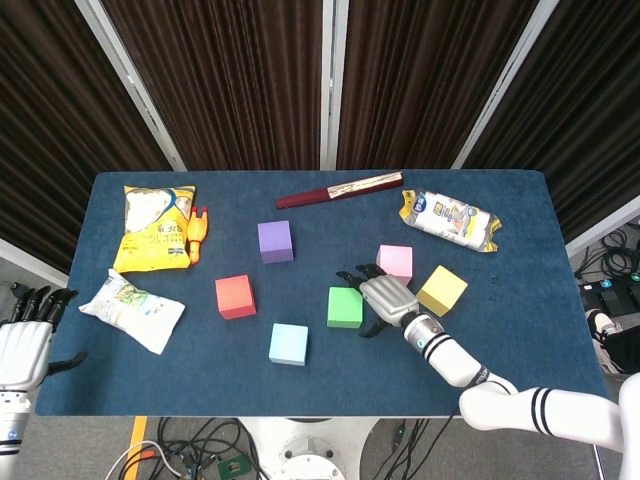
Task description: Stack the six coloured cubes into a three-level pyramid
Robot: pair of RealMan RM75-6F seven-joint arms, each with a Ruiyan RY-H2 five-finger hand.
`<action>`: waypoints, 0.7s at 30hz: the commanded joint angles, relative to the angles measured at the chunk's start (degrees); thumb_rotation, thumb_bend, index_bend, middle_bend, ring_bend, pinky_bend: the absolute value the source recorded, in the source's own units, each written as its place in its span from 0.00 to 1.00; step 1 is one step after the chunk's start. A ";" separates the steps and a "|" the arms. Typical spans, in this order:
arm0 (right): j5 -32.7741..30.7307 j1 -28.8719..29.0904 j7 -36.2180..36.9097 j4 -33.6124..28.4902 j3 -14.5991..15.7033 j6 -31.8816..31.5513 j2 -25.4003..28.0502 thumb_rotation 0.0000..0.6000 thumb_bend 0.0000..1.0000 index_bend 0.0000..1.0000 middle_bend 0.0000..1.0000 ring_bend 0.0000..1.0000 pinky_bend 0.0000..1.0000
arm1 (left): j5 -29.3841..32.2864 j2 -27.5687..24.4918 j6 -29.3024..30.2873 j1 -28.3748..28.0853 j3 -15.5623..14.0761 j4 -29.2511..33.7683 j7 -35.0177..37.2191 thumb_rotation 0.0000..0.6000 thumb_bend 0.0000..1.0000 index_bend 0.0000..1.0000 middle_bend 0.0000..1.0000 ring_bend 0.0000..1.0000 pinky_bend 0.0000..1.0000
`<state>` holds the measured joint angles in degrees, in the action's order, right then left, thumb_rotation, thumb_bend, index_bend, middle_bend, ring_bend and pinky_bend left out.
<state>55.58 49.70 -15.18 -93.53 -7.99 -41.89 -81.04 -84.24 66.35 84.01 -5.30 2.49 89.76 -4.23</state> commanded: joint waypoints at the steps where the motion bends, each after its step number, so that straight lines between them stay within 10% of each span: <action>1: -0.19 0.04 0.22 -0.15 0.21 -0.06 0.16 1.00 0.00 0.00 0.28 0.00 0.00 | 0.07 0.00 0.02 0.04 -0.01 0.01 0.01 1.00 0.00 0.17 0.14 0.06 0.08; 11: 3.29 -0.12 -4.09 1.31 0.67 -6.23 -0.35 1.00 0.00 0.00 0.26 0.00 0.00 | 0.06 -0.04 0.02 0.01 -0.03 0.03 -0.05 1.00 0.00 0.17 0.14 0.06 0.08; 21: 10.51 -1.52 1.95 -13.11 -0.17 -6.75 6.50 1.00 0.00 0.00 0.26 0.00 0.00 | -0.26 -0.23 0.34 0.01 -0.04 0.50 -0.44 1.00 0.00 0.17 0.14 0.06 0.08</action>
<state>63.79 48.56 -16.10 -103.24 -8.02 -49.96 -76.71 -84.48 66.13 84.34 -5.28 2.46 90.24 -4.66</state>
